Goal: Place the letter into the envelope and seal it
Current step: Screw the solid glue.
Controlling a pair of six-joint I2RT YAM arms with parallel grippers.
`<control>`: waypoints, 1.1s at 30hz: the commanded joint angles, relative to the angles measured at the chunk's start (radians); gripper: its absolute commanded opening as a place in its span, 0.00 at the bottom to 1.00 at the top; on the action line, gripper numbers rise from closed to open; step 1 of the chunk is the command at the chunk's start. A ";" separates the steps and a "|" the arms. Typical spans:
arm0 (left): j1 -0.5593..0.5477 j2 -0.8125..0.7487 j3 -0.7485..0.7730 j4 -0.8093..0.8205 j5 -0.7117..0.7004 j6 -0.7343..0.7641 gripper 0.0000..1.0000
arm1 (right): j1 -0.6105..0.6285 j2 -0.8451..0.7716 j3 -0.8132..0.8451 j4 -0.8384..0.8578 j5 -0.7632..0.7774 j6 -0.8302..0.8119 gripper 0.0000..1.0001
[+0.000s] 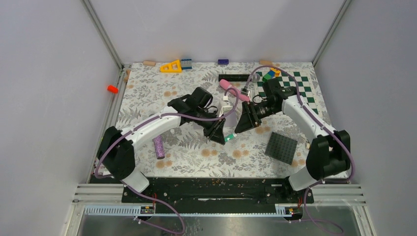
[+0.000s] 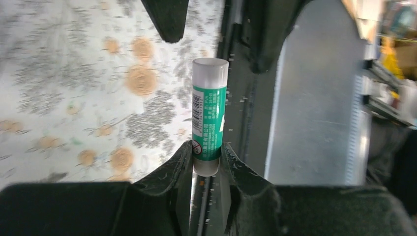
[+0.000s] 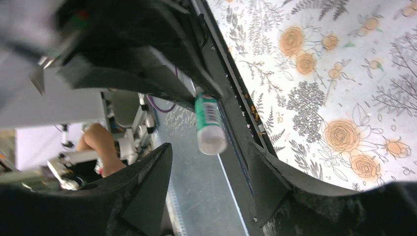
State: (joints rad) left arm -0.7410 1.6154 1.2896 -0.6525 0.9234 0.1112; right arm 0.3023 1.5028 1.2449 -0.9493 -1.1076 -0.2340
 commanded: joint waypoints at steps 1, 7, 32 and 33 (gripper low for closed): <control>-0.023 -0.116 -0.036 0.124 -0.266 -0.017 0.07 | -0.049 0.064 0.028 0.056 -0.020 0.159 0.65; -0.101 -0.128 -0.065 0.171 -0.534 0.008 0.07 | -0.055 0.136 0.020 0.114 -0.077 0.227 0.65; -0.181 -0.093 -0.066 0.192 -0.745 0.039 0.05 | -0.055 0.223 0.008 0.151 -0.039 0.319 0.52; -0.182 -0.089 -0.063 0.189 -0.745 0.040 0.05 | -0.055 0.226 0.008 0.150 -0.038 0.318 0.52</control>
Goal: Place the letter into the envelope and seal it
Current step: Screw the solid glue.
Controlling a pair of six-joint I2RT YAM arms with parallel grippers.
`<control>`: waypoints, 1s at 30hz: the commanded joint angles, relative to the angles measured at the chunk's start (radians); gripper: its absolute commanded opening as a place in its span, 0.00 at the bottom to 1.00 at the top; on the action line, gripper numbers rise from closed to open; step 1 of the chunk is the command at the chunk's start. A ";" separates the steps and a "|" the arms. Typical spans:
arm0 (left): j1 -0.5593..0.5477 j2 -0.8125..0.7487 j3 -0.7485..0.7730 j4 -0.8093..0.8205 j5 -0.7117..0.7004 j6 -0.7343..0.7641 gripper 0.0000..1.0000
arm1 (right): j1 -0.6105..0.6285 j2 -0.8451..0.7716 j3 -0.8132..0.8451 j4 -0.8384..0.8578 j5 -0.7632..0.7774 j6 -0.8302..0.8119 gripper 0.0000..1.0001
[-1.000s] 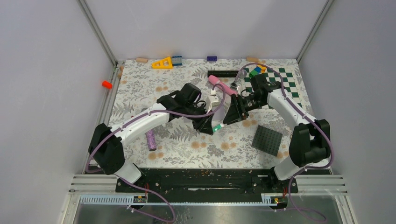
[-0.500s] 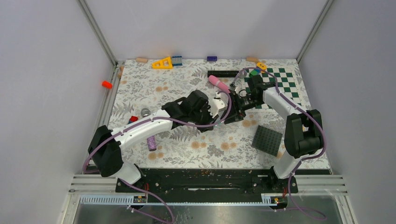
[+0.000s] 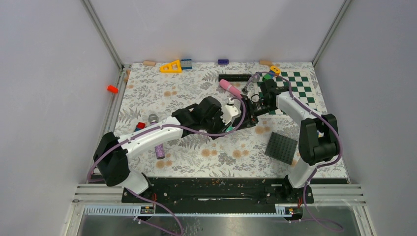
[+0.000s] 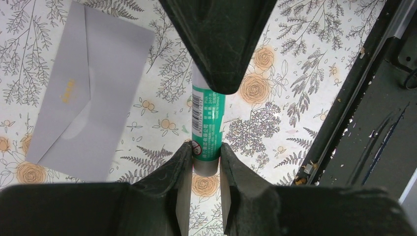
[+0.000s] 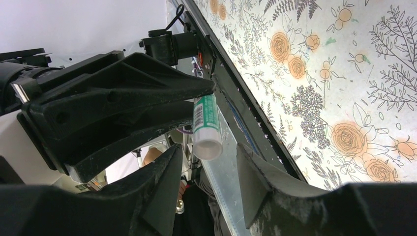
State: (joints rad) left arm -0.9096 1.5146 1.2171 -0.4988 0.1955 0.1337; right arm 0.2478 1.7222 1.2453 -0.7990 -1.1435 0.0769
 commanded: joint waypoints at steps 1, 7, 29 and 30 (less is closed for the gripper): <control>-0.017 0.012 0.010 0.034 -0.017 0.019 0.05 | -0.001 0.008 0.007 0.001 -0.002 0.008 0.52; -0.022 0.016 0.012 0.032 -0.026 0.021 0.05 | -0.001 0.008 0.004 0.000 -0.007 0.004 0.41; 0.007 0.028 0.036 -0.031 0.269 0.023 0.04 | 0.030 -0.036 0.057 -0.170 -0.011 -0.261 0.27; 0.020 0.033 0.045 -0.059 0.357 0.029 0.04 | 0.036 -0.056 0.067 -0.203 -0.015 -0.317 0.27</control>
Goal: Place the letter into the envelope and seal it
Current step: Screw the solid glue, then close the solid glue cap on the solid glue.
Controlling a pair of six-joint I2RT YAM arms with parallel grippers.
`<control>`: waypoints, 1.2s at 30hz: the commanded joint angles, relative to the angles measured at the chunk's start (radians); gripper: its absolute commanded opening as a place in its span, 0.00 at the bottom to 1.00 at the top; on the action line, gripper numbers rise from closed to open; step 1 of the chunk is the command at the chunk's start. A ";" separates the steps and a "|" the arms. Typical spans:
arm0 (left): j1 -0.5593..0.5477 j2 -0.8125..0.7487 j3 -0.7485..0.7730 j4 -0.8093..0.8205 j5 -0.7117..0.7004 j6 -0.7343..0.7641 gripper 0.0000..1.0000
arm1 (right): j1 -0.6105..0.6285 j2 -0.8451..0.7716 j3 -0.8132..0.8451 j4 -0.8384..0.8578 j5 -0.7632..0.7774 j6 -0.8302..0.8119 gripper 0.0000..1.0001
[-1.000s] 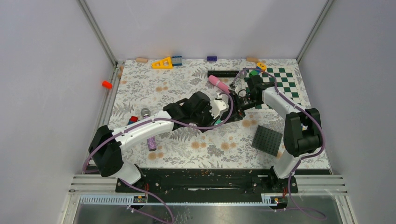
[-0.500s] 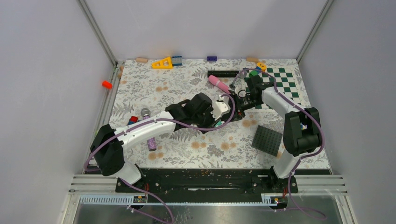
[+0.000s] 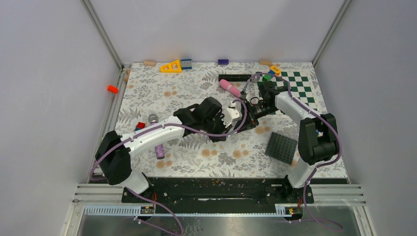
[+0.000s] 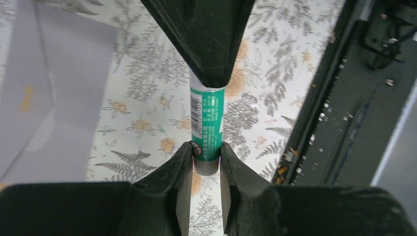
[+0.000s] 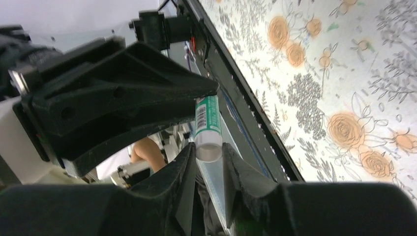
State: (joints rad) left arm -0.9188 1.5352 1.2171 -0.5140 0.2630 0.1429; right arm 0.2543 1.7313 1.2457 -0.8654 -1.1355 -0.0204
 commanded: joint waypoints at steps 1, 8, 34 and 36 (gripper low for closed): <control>0.043 0.019 0.054 -0.063 0.367 0.022 0.05 | 0.038 -0.084 0.073 -0.169 -0.018 -0.275 0.28; 0.122 0.066 0.104 -0.138 0.635 0.030 0.06 | 0.083 -0.211 0.041 -0.142 0.061 -0.331 0.52; 0.144 0.030 0.042 -0.008 0.479 -0.065 0.06 | 0.141 -0.192 -0.046 0.031 0.164 -0.110 0.51; 0.144 0.032 0.042 -0.008 0.483 -0.065 0.06 | 0.143 -0.191 -0.042 0.033 0.161 -0.110 0.48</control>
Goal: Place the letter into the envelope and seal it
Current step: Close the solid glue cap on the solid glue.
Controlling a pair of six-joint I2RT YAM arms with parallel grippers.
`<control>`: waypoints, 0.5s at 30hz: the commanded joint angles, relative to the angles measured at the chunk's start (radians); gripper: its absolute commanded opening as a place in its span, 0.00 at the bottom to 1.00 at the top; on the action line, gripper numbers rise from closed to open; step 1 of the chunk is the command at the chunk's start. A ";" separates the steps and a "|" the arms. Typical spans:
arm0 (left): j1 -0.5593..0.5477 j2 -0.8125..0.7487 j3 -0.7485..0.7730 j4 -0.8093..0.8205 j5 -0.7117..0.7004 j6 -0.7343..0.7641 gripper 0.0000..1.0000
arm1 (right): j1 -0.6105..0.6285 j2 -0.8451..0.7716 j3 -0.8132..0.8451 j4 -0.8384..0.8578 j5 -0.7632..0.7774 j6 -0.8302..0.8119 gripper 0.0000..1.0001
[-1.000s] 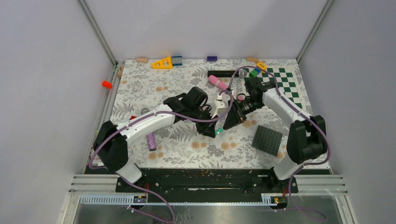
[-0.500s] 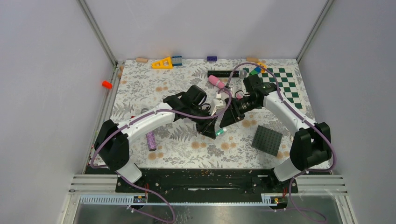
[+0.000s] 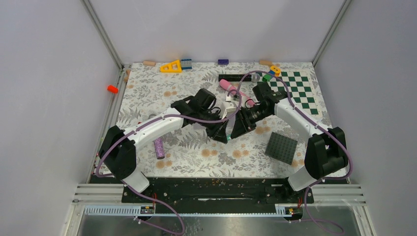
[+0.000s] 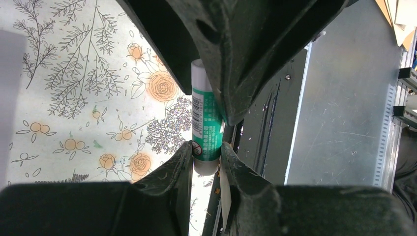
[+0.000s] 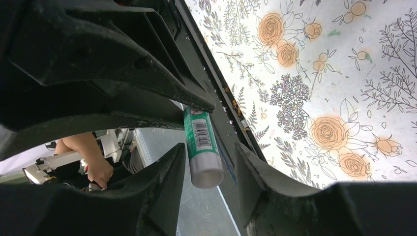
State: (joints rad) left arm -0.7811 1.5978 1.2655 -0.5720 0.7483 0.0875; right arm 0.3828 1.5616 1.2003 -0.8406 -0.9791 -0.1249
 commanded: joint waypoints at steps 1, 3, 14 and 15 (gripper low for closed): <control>0.006 -0.031 -0.006 0.050 0.001 -0.010 0.06 | 0.015 -0.019 0.005 0.009 0.002 -0.003 0.46; 0.007 -0.031 -0.007 0.051 0.002 -0.007 0.06 | 0.017 -0.014 0.012 0.008 -0.012 -0.001 0.38; 0.028 -0.041 0.005 0.034 -0.038 0.008 0.62 | 0.018 -0.009 0.020 0.004 -0.046 -0.003 0.25; 0.047 -0.050 0.010 0.033 -0.039 0.005 0.69 | 0.016 -0.012 0.019 0.004 -0.041 -0.004 0.25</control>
State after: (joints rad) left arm -0.7742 1.5974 1.2575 -0.5632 0.7280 0.0875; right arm 0.3908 1.5616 1.1999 -0.8364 -1.0039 -0.1223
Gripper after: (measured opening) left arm 0.590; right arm 0.320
